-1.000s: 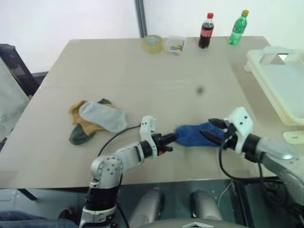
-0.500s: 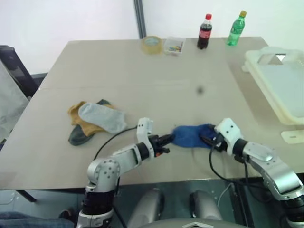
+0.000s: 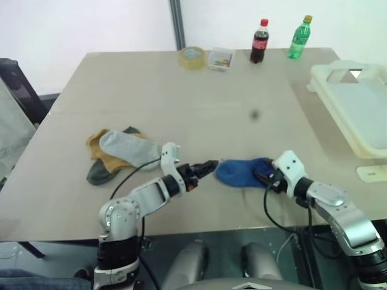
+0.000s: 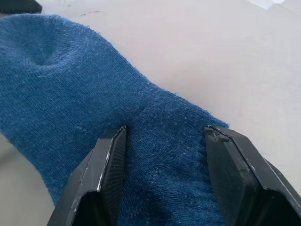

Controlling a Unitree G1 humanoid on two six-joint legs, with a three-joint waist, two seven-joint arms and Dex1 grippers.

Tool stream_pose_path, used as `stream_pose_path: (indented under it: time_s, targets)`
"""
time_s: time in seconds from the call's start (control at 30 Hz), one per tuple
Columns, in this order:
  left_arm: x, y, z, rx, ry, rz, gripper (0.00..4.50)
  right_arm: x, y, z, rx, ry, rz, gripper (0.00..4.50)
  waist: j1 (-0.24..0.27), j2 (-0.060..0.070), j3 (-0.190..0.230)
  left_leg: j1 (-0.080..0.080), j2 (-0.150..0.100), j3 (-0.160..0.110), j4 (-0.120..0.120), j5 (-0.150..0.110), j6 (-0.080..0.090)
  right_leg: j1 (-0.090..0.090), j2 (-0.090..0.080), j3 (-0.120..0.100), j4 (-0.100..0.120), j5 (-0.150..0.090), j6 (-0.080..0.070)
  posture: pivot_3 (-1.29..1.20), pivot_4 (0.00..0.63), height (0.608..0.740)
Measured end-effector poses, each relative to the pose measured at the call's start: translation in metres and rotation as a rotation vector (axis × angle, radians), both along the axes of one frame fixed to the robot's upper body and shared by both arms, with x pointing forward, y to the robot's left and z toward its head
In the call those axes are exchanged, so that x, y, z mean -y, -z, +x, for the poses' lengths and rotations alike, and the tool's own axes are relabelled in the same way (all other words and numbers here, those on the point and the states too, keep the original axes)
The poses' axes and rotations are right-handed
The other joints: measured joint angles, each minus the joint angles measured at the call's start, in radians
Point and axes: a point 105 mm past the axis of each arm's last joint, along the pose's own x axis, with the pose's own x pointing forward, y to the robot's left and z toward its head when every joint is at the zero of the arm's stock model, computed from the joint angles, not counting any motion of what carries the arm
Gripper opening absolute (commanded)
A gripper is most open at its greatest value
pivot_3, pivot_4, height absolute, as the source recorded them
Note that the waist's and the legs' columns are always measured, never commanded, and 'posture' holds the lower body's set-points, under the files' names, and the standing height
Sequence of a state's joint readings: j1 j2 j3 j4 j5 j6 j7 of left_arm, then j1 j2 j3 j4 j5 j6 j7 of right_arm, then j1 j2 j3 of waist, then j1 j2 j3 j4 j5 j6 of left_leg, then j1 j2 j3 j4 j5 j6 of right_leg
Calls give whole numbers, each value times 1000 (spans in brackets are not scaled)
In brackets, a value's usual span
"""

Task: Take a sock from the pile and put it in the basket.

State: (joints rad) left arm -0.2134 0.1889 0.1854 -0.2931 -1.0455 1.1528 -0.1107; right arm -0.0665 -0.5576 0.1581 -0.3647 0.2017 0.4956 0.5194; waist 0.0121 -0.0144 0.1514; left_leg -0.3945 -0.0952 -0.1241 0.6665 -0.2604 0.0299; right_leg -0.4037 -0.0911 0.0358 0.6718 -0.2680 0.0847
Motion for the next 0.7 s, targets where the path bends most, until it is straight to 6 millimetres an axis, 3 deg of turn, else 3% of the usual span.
stream_pose_path:
  time_s: [0.23,0.7]
  targets:
    - [28,5,0,-75,205,-4,3650,-2,2,2,-8,10,-5,2697,-1,0,-1,10,0,0,-3,-2,3,11,1,-1,-5,0,0,0,150,740]
    - [42,4,4,-186,204,-291,3650,-2,1,0,-18,17,-22,2697,1,0,-2,11,1,-1,-7,0,0,13,1,-1,-10,0,0,0,150,740]
